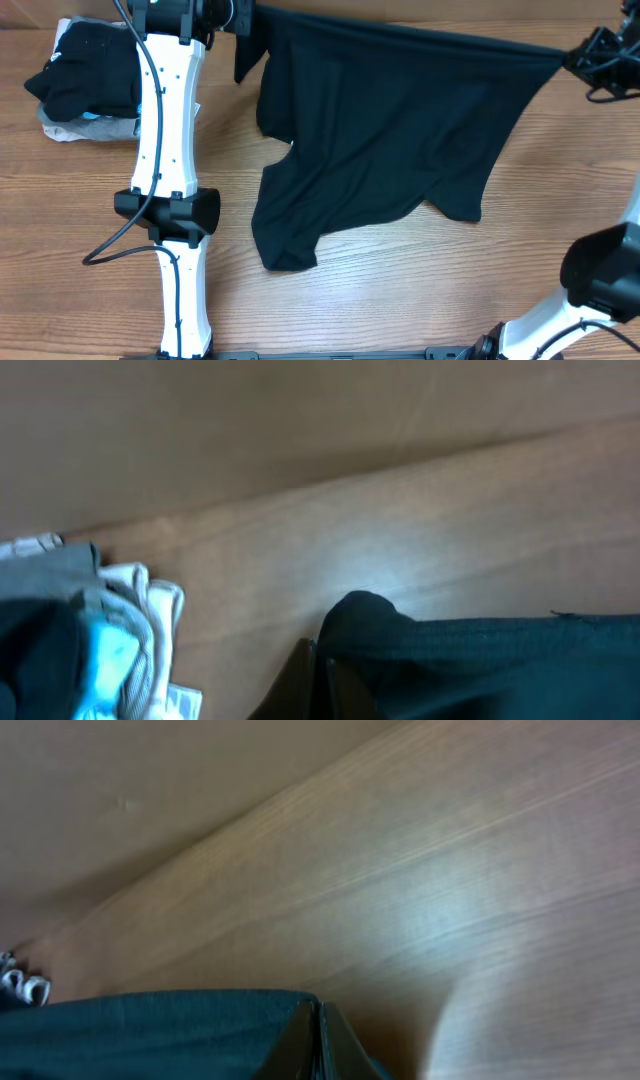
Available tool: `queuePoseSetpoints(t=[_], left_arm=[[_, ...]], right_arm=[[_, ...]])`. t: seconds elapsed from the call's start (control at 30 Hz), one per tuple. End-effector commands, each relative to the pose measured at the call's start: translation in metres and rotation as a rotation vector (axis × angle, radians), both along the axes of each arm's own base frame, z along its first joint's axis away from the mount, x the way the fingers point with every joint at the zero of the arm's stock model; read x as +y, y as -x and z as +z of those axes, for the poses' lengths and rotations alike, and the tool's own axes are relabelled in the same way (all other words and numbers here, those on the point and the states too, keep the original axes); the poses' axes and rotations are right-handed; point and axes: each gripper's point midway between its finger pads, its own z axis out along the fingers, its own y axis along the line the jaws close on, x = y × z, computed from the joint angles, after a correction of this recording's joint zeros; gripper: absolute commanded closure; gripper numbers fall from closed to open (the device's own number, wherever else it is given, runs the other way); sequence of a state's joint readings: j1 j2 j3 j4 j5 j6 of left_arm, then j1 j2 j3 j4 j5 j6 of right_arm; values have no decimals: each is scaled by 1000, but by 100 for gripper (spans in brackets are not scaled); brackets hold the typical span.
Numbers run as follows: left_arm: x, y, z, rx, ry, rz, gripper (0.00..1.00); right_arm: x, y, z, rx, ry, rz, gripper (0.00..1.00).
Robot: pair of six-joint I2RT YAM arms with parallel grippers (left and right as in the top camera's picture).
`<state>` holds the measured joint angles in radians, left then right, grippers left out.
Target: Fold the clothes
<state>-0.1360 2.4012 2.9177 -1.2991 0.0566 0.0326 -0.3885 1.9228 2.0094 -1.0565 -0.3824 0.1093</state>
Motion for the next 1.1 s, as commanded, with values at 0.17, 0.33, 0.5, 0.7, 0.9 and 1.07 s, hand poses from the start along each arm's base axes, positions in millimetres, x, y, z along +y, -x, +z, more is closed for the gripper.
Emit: queuePoseSetpoints(t=[0.17, 0.33, 0.5, 0.7, 0.9, 1.07], left_arm=[[48, -44, 4, -136, -38, 182, 0], [49, -27, 12, -100, -5, 214, 0], [33, 17, -11, 104, 53, 154, 0], [27, 72, -68, 435, 24, 116, 11], [12, 78, -103, 541, 28, 48, 39], [-2, 79, -155, 628, -23, -28, 51]], right_arm=[[-33, -47, -20, -69, 128, -94, 0], [-22, -36, 4, -76, 77, -85, 0], [-2, -5, 18, -24, 20, -48, 0], [10, 25, -5, 124, -2, -10, 0], [12, 30, -9, 149, -8, -4, 1], [12, 30, -10, 152, -8, -4, 1]])
